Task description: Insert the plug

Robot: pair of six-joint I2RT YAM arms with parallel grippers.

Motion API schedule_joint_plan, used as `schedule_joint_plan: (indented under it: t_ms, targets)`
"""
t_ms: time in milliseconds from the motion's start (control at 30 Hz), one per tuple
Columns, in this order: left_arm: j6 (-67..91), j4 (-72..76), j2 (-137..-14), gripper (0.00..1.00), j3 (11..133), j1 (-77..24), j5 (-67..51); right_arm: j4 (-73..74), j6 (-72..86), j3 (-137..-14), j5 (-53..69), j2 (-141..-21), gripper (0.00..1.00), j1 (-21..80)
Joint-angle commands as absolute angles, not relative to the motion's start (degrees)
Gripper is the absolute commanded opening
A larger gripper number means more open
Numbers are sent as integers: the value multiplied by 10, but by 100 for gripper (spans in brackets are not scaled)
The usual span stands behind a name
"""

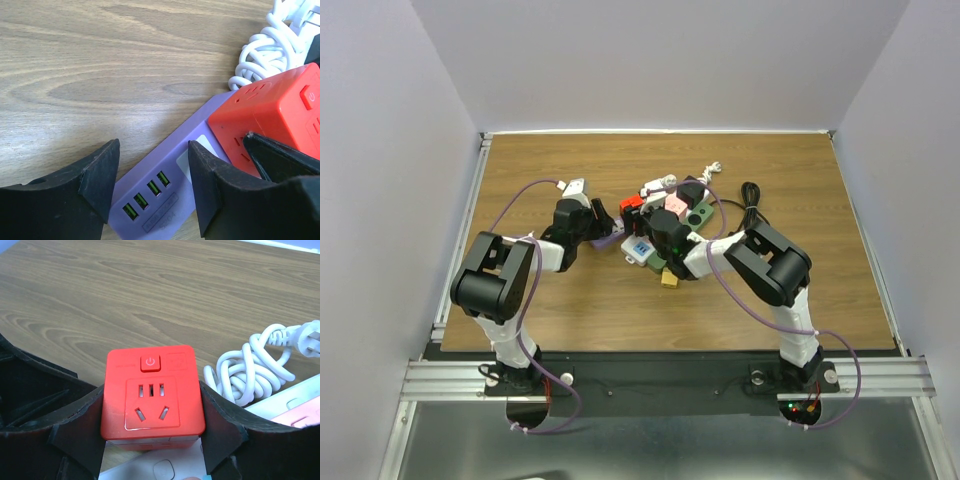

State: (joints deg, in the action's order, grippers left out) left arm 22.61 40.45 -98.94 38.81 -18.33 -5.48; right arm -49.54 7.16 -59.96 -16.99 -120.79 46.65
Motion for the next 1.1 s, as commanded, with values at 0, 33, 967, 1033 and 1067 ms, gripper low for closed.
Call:
schedule_joint_plan:
  t_ms: [0,33,967,1033,1067]
  targets:
    - [232,390,-993,0,404,-186,-39,-103,166,-534,-58,-1317,0,544]
    - [232,388,-992,0,410,-185,-39,-98,168,-537,-57,-1316,0,545]
    - [283,376,-687,23,215,-192,48,-91,166,-688,-139,-1335,0,553]
    - [287,379,-681,25,205,-195,42,-90,163,-700,-142,-1336,0,549]
    - [287,380,-680,25,203,-196,42,-89,160,-705,-142,-1336,0,549]
